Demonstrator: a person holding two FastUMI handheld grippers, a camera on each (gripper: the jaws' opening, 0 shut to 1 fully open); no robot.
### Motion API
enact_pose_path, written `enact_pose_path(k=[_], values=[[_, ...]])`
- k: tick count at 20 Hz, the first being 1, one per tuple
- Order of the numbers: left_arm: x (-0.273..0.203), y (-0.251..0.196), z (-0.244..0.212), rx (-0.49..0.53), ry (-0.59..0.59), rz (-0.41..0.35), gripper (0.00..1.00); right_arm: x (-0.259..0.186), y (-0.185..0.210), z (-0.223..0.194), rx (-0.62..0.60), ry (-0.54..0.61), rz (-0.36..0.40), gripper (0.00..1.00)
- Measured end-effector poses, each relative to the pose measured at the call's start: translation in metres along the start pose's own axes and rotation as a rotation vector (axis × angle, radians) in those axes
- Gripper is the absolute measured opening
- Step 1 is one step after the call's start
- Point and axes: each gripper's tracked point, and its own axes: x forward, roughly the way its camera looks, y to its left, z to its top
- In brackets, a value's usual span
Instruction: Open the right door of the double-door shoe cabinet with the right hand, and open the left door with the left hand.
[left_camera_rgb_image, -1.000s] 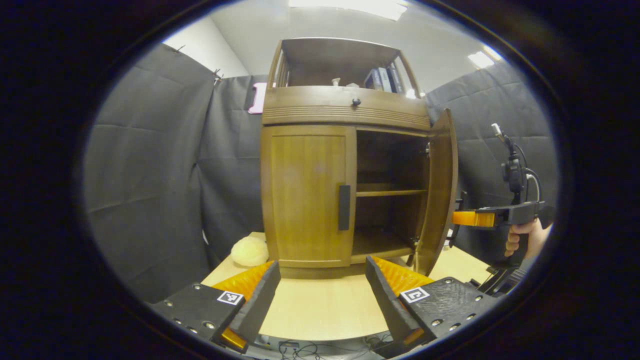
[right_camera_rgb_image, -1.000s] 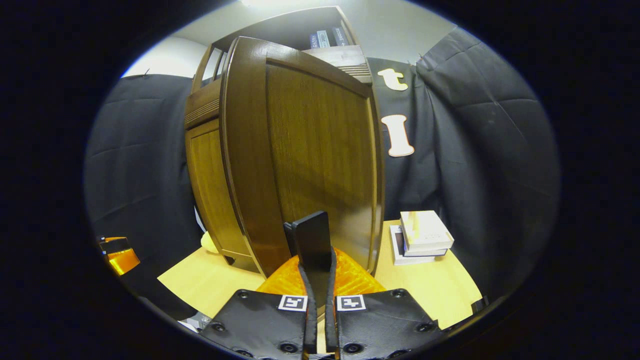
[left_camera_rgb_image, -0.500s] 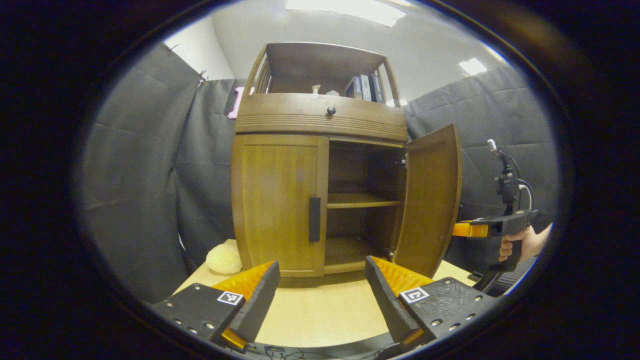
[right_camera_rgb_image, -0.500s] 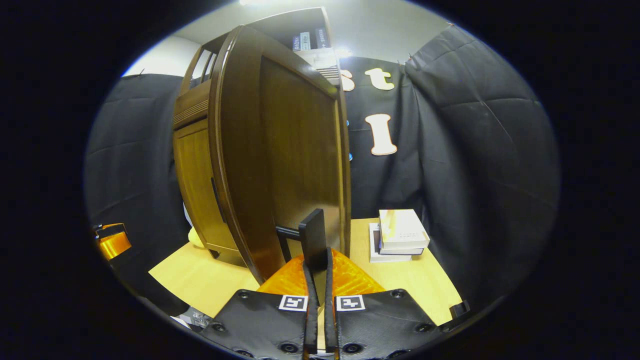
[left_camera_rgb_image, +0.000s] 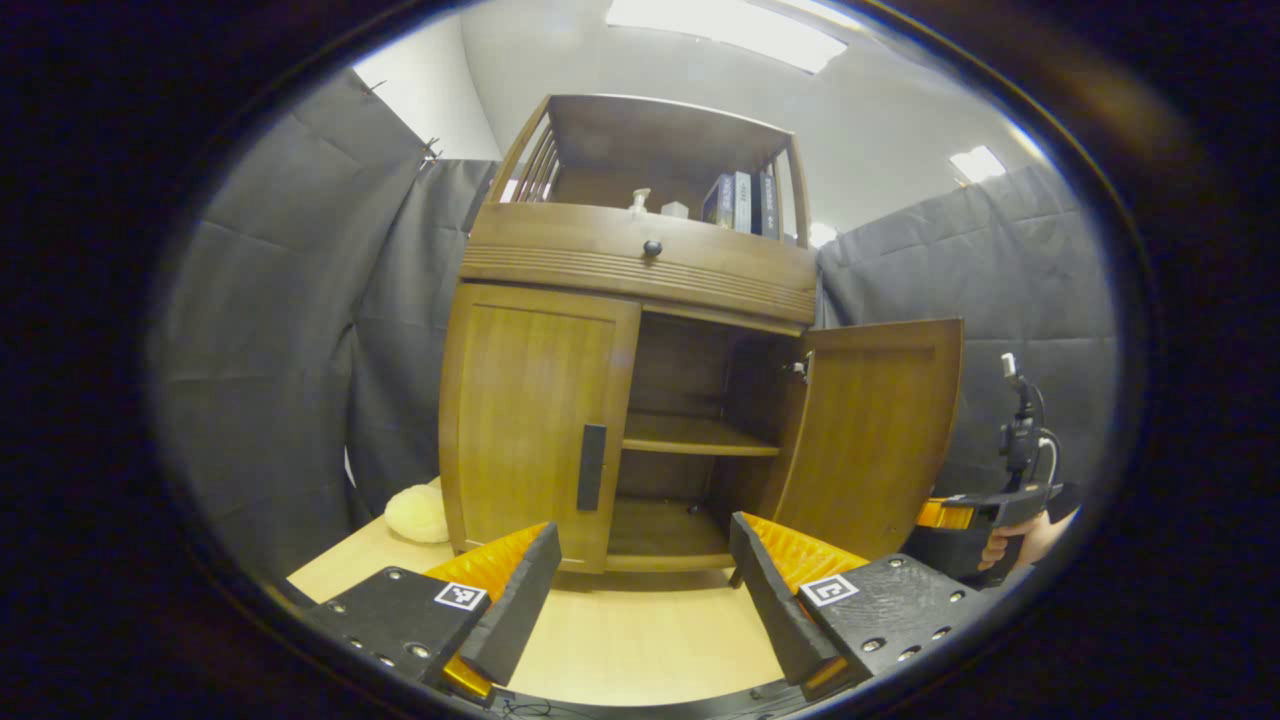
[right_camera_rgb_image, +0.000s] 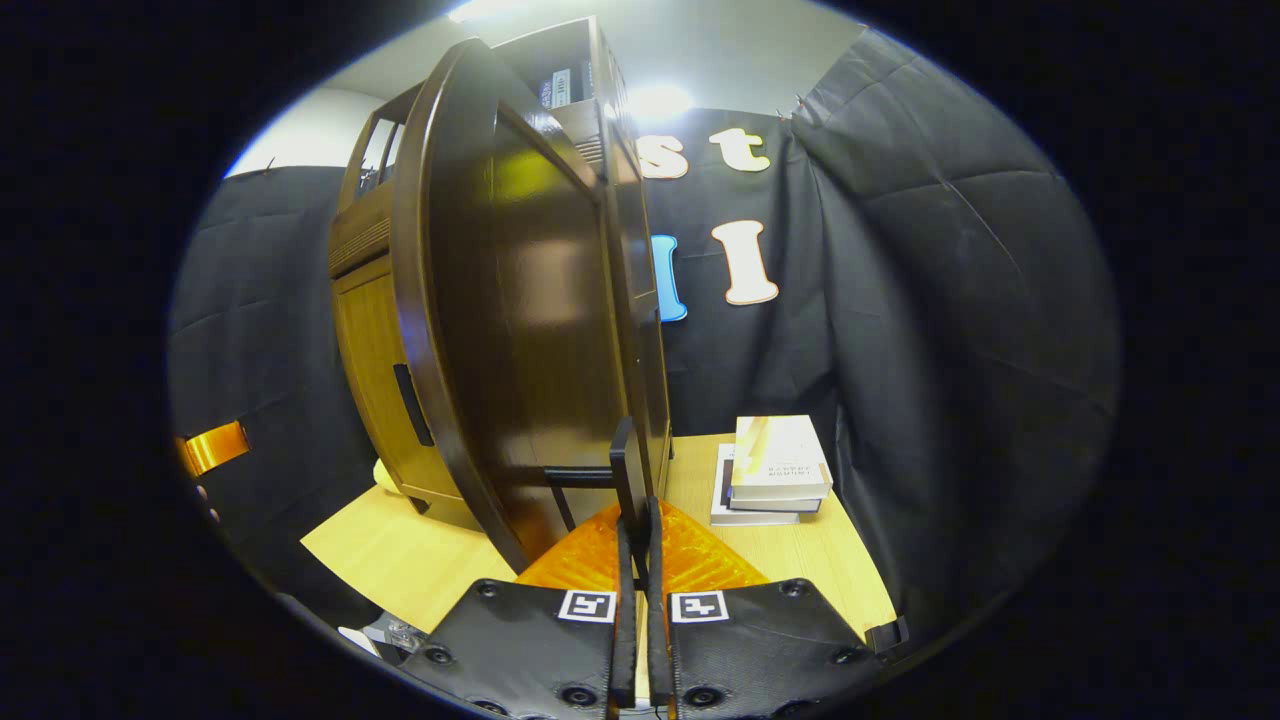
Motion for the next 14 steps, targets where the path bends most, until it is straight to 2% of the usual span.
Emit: enact_pose_path(k=[3,4,5,10,12,14], values=[[-0.008,-0.013,-0.006,0.007,0.003,0.068,0.99,-0.001,0.003,-0.004,-0.007,0.007,0.061,0.09],[-0.011,-0.02,-0.009,0.0,0.005,0.078,1.0,-0.002,0.003,-0.003,-0.019,0.007,0.072,0.04],[-0.013,-0.026,-0.012,-0.007,0.013,0.086,1.0,-0.003,0.003,-0.003,-0.026,0.007,0.083,0.06],[-0.031,-0.045,-0.024,0.03,0.06,0.145,1.0,-0.003,0.003,0.0,0.0,-0.003,0.145,0.04],[-0.033,-0.052,-0.024,0.054,0.063,0.165,1.0,-0.004,0.0,0.0,-0.002,-0.003,0.154,0.04],[-0.031,-0.063,-0.023,0.059,0.057,0.15,1.0,-0.006,0.002,0.0,-0.017,-0.003,0.147,0.07]])
